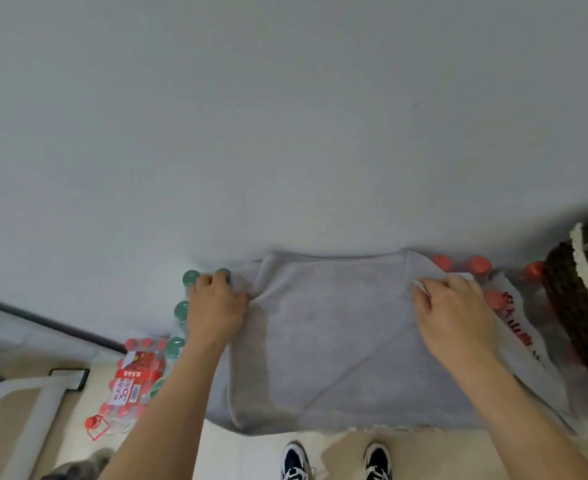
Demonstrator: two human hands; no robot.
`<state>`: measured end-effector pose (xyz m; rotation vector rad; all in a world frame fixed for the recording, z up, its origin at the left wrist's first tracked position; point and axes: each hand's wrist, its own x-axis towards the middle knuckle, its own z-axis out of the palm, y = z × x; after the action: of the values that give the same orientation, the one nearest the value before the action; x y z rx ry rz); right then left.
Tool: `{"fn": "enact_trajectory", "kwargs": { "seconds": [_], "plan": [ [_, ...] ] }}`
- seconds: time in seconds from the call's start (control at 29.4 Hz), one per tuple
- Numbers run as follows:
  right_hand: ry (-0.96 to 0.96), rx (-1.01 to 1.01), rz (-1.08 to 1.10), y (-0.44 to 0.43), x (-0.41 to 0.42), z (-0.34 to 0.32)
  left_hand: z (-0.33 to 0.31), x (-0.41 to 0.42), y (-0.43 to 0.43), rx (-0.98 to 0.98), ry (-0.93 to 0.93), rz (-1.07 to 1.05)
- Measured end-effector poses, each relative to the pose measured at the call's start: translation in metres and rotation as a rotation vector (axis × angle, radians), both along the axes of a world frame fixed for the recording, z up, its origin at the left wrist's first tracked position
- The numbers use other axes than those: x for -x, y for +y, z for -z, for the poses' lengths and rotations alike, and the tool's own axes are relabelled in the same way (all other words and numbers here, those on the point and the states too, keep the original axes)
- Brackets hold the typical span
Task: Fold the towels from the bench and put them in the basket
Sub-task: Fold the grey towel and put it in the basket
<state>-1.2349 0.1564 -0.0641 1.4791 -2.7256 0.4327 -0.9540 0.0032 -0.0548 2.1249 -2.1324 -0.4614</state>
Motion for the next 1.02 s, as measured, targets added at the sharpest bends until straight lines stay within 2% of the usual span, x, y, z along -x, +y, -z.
{"fn": "enact_trajectory", "kwargs": {
  "seconds": [0.14,0.24,0.31,0.37,0.58,0.71,0.82,0.88,0.95,1.02],
  "plan": [
    [0.01,0.146,0.075,-0.009,-0.002,0.0,0.002,0.003,0.003,-0.029,0.147,0.071],
    [0.067,0.227,0.141,-0.015,0.006,-0.006,-0.001,-0.005,0.006,0.002,0.273,0.032],
    [0.011,0.193,0.22,-0.023,0.022,-0.01,-0.006,-0.01,0.003,-0.006,0.458,-0.028],
    [-0.002,0.151,0.241,-0.029,0.041,-0.013,-0.013,-0.01,0.001,-0.034,0.568,-0.11],
    [0.255,-0.017,0.161,-0.034,0.091,-0.02,-0.016,-0.004,-0.002,-0.127,0.744,-0.174],
    [0.369,0.002,0.121,-0.031,0.093,-0.02,-0.014,0.003,-0.002,-0.221,0.928,-0.239],
    [0.178,0.05,-0.013,-0.028,0.07,-0.01,-0.016,0.009,-0.002,-0.213,0.877,-0.201],
    [-0.001,-0.039,-0.012,-0.027,0.06,-0.002,-0.021,0.014,0.001,-0.235,0.804,-0.121],
    [-0.032,-0.084,0.0,-0.03,0.052,-0.002,-0.021,0.012,0.004,-0.312,0.724,-0.035],
    [-0.1,0.003,-0.091,-0.043,0.027,-0.011,-0.017,0.002,0.007,-0.282,0.57,0.086]
  ]
}}
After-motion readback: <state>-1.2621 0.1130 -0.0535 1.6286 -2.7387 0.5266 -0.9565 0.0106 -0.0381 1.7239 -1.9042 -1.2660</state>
